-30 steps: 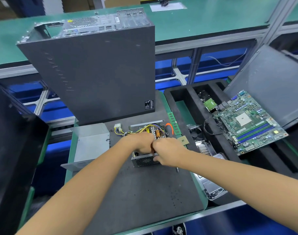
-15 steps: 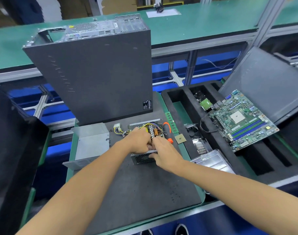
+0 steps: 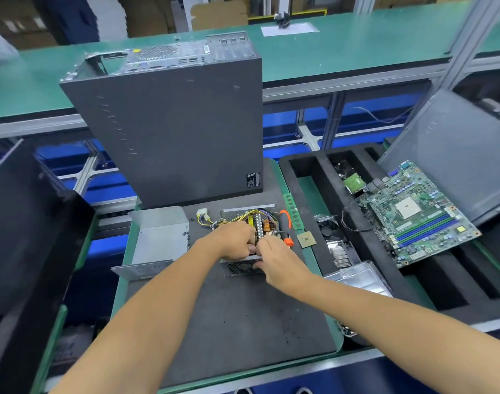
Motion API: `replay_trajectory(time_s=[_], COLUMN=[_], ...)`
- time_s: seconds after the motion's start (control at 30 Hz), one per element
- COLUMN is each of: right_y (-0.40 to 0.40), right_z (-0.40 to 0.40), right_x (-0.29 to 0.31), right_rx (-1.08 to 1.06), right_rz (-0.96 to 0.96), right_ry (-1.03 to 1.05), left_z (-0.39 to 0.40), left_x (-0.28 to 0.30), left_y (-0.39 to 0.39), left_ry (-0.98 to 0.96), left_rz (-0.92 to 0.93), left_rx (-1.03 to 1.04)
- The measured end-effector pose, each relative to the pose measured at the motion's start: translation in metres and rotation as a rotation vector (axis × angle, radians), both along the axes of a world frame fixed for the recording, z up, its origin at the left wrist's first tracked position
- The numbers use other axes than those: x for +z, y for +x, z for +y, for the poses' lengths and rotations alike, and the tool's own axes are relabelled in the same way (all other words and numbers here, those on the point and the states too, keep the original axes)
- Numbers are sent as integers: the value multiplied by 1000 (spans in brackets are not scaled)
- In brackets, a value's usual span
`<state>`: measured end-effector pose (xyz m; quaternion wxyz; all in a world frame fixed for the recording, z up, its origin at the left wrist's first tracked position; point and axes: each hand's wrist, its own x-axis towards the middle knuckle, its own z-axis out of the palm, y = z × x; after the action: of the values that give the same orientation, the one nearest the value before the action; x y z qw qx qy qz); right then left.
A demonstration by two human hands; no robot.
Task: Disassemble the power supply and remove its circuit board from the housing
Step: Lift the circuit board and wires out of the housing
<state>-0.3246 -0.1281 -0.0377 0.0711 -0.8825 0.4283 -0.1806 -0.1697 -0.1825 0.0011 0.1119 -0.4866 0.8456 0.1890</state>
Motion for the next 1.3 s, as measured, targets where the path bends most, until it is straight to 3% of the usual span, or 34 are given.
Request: replay_trajectory(time_s=[0.17,0.23,0.3,0.47,0.53,0.67,0.8,0.87,1.0,1.3], right_y=[-1,-2,1,15,16,23,36,40,41,43], right_z=[-5,-15,-37,-76,-85,-91,-86,-86,-82,-75], right_x=[7,19,32,39,36,32,25,23,23,23], right_rx=[-6,-128,-263,-481,-494,-518,-561,-595,-591,-509], right_rz=[-15,-148,-210,141,133,72,142,121,136,178], right_ry=[218,199,198,412,523,649,571,558,492,340], left_z=[0,-7,-15,-21,-26,-44,-56,-60,-64,-64], left_x=[-3,2,7,-7,-12,-17,-14,-14,-11,-5], left_y=[5,14,26,43,46,52,46,43,35,48], left_ry=[82,149,90,-194,-231,-372,-192,-128,-215,-216], left_rz=[-52,98,240,335,394,318,395,365,220,234], left_rx=[-22,72,222,579,628,517,339,325,313,287])
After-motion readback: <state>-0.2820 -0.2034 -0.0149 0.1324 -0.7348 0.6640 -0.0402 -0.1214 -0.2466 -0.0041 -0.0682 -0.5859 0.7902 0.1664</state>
